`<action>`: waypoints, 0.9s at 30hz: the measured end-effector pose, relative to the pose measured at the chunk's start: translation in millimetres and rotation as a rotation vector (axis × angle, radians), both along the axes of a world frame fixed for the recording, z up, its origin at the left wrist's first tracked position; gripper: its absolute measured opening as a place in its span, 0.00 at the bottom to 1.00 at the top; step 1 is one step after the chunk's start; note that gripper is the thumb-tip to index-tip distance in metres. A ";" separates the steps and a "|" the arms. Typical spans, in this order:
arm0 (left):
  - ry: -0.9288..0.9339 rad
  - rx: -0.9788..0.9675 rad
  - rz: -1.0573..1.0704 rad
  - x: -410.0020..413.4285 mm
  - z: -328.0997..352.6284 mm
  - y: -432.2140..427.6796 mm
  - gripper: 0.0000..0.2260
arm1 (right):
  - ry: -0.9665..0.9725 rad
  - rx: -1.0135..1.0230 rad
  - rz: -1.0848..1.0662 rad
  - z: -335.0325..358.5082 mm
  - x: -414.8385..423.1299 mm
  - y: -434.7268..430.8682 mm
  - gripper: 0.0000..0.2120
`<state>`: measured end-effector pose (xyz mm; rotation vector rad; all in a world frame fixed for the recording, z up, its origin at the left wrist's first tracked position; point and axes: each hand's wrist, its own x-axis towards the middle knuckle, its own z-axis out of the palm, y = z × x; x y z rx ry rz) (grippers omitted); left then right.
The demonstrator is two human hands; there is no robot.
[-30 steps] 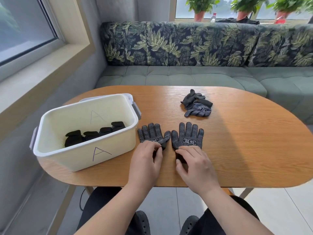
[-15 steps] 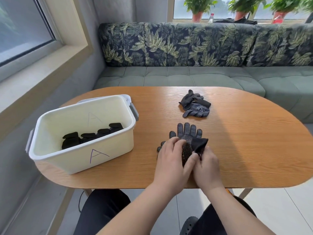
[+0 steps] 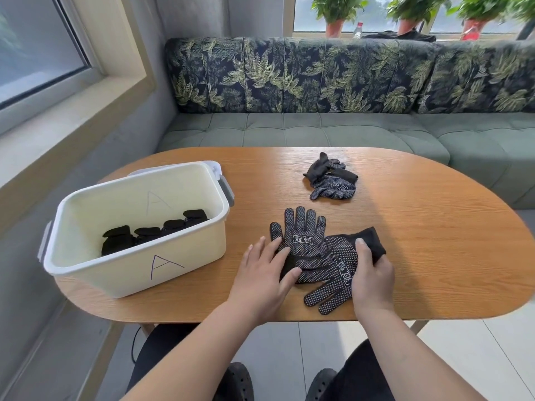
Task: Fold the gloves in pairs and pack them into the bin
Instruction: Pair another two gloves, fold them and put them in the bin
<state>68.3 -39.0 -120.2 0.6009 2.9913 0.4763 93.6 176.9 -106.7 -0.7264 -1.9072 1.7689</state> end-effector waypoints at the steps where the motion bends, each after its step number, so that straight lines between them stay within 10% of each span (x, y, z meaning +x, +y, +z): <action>1: 0.011 -0.031 -0.013 2.0 -1.6 -3.9 0.40 | 0.001 0.016 -0.001 -0.5 -0.3 0.0 0.22; 18: 0.297 0.070 -0.129 16.0 -21.6 -20.1 0.24 | -0.019 0.025 -0.044 -0.3 -9.3 -5.5 0.17; 27: 0.380 0.122 -0.138 18.4 -20.1 -20.8 0.20 | 0.011 0.162 0.291 43.7 -25.1 -2.5 0.12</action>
